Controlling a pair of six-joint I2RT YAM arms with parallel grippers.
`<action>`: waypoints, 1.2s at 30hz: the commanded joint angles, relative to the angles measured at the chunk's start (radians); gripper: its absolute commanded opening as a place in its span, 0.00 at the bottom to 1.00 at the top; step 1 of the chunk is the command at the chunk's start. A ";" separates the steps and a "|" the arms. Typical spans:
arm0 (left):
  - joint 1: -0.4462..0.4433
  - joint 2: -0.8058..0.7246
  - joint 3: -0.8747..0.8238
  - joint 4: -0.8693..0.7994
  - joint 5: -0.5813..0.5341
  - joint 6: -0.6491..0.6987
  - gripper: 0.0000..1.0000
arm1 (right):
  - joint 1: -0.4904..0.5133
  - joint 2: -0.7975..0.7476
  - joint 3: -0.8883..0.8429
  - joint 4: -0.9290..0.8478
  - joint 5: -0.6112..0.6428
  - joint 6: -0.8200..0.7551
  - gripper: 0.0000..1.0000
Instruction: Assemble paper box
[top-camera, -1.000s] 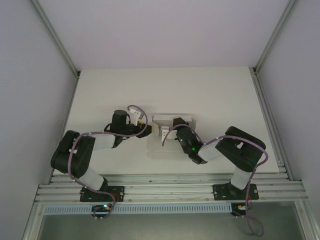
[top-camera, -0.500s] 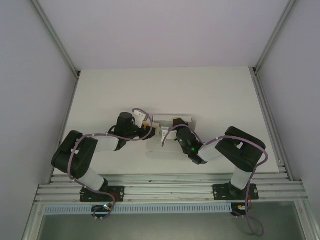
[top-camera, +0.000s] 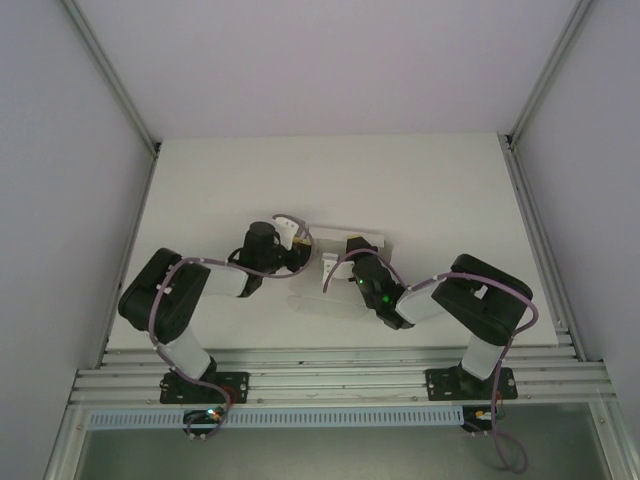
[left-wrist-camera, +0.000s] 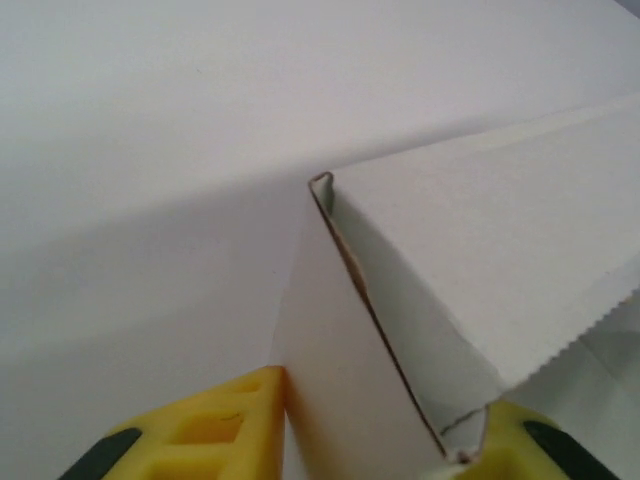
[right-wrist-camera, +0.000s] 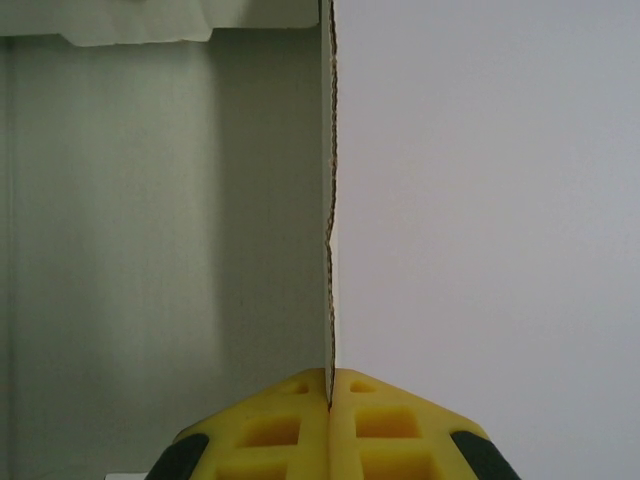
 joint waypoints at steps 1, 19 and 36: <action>-0.004 0.011 -0.010 0.065 -0.159 0.017 0.23 | 0.019 -0.017 0.001 -0.068 -0.001 0.028 0.00; -0.070 0.098 0.020 0.095 -0.321 0.087 0.00 | 0.047 -0.330 0.074 -0.757 -0.040 0.634 0.65; -0.073 0.143 0.040 0.176 0.024 0.149 0.00 | -0.421 -0.552 0.336 -1.186 -0.808 1.456 0.73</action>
